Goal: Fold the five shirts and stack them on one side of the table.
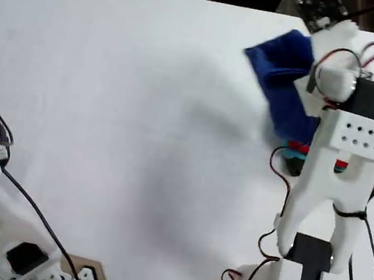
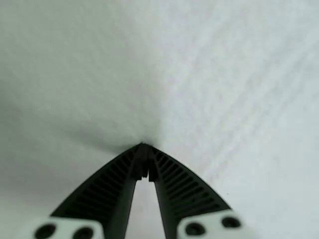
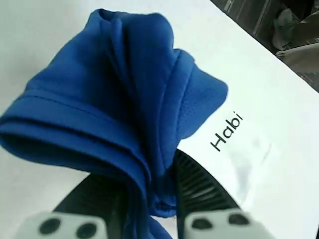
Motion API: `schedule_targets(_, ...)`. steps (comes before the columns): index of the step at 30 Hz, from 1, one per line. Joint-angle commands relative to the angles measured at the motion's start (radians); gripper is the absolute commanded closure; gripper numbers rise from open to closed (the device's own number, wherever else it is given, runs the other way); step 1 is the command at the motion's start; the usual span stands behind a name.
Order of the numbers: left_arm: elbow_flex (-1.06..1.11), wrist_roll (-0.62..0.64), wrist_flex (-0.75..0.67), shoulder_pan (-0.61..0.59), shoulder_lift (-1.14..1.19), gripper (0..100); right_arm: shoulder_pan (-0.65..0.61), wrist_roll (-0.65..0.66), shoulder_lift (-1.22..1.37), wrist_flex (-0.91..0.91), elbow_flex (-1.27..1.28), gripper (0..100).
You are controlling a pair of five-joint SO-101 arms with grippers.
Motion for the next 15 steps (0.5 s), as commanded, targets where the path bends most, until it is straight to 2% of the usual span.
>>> schedule_targets(1,0.041,0.002,-0.006,0.005,0.003,97,0.025,0.037,-0.051,-0.030,-0.009,97.8)
schedule_targets(15,0.041,0.003,-0.006,0.005,0.003,97,0.031,0.040,-0.045,-0.007,-0.301,97.8)
